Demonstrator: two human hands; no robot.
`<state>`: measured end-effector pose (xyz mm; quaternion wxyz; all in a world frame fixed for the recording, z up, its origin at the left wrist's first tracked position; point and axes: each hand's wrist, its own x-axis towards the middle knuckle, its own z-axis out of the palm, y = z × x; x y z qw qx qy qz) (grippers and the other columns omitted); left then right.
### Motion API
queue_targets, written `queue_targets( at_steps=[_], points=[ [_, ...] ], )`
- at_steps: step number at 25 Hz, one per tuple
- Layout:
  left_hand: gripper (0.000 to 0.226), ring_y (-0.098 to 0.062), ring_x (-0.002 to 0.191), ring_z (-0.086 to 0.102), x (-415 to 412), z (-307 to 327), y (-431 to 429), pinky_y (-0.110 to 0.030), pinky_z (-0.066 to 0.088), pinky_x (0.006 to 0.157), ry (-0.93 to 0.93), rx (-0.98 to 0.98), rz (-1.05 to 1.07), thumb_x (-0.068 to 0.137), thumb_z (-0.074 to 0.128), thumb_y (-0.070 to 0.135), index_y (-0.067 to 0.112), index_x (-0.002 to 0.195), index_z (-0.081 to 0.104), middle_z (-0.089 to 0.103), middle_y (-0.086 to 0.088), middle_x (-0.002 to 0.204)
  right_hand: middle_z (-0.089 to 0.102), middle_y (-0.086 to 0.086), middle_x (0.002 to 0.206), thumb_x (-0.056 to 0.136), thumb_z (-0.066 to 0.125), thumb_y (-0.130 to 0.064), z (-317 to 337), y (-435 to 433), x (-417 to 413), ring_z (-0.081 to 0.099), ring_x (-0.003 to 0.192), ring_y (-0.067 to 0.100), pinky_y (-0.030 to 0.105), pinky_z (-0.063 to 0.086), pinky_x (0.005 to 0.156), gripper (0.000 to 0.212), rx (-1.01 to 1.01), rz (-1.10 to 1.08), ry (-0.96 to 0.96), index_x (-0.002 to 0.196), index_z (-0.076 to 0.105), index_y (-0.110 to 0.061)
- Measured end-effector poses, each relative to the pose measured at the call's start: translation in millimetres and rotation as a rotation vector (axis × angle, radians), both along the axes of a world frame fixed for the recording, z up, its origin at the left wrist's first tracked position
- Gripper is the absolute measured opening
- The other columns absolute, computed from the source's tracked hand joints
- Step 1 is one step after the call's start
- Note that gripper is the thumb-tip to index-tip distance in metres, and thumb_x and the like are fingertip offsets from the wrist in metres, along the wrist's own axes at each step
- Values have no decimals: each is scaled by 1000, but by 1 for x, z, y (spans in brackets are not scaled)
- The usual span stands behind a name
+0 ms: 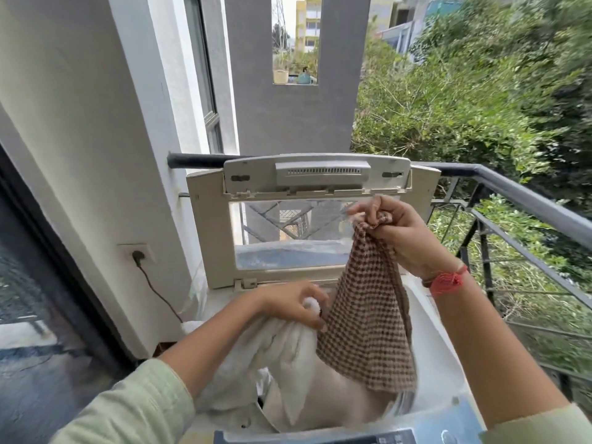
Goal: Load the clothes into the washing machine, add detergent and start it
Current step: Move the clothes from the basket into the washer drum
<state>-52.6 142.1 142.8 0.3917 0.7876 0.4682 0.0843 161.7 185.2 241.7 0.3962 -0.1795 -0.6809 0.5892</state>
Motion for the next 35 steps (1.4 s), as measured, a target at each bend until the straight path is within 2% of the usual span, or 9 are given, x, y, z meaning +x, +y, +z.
queue_targets(
  at_steps=[7,11,14,17,19,23,26,31,35],
  points=[
    [11,-17,76,57,-33,-2,3,-33,44,74,-191,189,495,67,64,35,26,70,59,63,3,75,65,4,87,81,64,0,-21,24,38,63,79,13,19,55,67,16,-16,-498,-40,91,64,-13],
    [11,-21,82,60,-58,22,24,-32,46,69,87,433,704,62,59,31,29,73,61,67,-1,85,64,4,78,84,64,1,-64,57,47,60,76,17,18,52,64,17,17,-670,-358,78,64,-15],
    [13,-25,88,59,-56,43,39,-30,38,66,345,650,730,76,59,23,25,88,63,67,-4,92,62,1,75,88,60,-2,-82,76,33,57,72,13,12,49,58,23,-39,-728,-284,72,60,-18],
    [8,-22,91,58,-61,54,34,-31,43,67,406,595,577,78,62,26,30,84,61,64,0,92,63,-2,69,82,67,-11,-79,73,35,57,68,10,16,50,59,18,-165,-593,56,66,62,-18],
    [9,-15,88,56,-67,49,20,-29,45,71,437,371,401,77,67,27,32,77,61,62,6,89,66,0,71,67,78,-22,-85,67,51,60,66,10,18,51,61,16,-222,-291,51,60,64,-19],
    [19,-5,89,56,-80,32,-4,-31,47,81,402,61,297,66,77,47,34,73,65,61,15,89,64,27,95,57,81,-31,-130,56,66,56,86,27,39,45,80,22,-257,357,-840,69,71,-17],
    [25,0,88,53,-87,40,-14,-24,41,72,301,164,402,66,76,55,34,74,64,59,18,87,69,10,111,64,78,-37,-143,48,48,64,105,27,47,42,102,34,-301,412,-1061,95,74,-26],
    [29,-2,90,57,-91,65,-32,-23,41,78,-31,288,549,69,75,53,27,77,65,65,9,91,56,-14,125,80,73,-30,-130,12,-25,54,111,-2,18,44,98,49,-8,275,-895,123,50,-34],
    [31,2,75,55,-87,76,-46,-10,40,69,-179,372,560,65,70,56,28,71,61,63,16,75,59,-5,127,75,77,-33,-142,-11,-83,56,117,11,32,45,99,64,68,233,-548,131,49,-21]
  ],
)
